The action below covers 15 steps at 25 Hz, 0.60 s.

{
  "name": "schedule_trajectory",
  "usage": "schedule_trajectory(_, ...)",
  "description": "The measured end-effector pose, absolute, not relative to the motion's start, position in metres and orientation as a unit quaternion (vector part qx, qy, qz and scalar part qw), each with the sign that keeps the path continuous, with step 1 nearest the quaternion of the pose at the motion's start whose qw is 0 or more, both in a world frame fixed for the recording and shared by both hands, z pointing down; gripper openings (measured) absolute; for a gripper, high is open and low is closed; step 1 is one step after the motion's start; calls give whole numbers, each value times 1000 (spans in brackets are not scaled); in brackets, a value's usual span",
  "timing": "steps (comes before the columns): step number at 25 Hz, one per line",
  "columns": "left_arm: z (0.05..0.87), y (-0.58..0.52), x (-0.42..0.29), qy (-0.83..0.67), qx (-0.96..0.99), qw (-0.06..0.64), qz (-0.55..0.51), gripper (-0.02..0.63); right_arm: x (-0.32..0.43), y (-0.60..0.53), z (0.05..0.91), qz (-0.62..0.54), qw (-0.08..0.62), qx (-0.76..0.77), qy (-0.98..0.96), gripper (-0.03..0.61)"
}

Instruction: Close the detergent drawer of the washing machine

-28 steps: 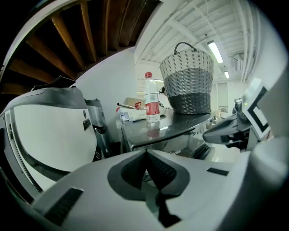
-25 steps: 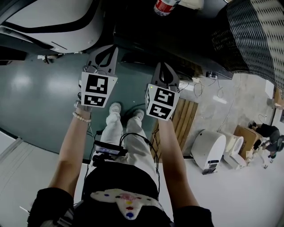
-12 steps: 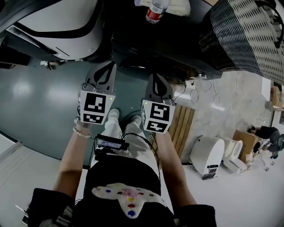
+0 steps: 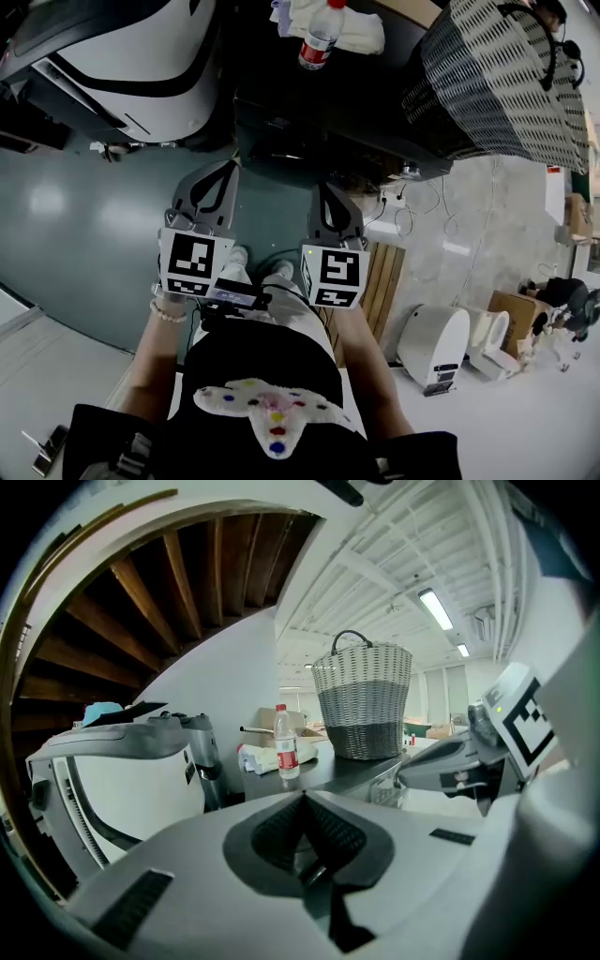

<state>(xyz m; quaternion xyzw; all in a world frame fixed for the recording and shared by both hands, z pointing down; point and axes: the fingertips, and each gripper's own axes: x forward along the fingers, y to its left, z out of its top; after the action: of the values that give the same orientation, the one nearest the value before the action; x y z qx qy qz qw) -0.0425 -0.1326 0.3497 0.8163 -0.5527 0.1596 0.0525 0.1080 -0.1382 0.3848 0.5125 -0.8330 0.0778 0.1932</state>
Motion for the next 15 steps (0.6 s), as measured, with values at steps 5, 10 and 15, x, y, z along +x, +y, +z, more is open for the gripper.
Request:
schedule_trajectory(5, 334, -119, -31, -537, 828, 42, 157, 12, 109, -125, 359, 69, 168, 510, -841, 5)
schedule_trajectory(10, 321, -106, -19, -536, 830, 39, 148, 12, 114, -112, 340, 57, 152, 498, -852, 5)
schedule_trajectory(15, 315, -94, -15, -540, 830, 59, 129, 12, 120, -104, 332, 58, 146, 497, -853, 5)
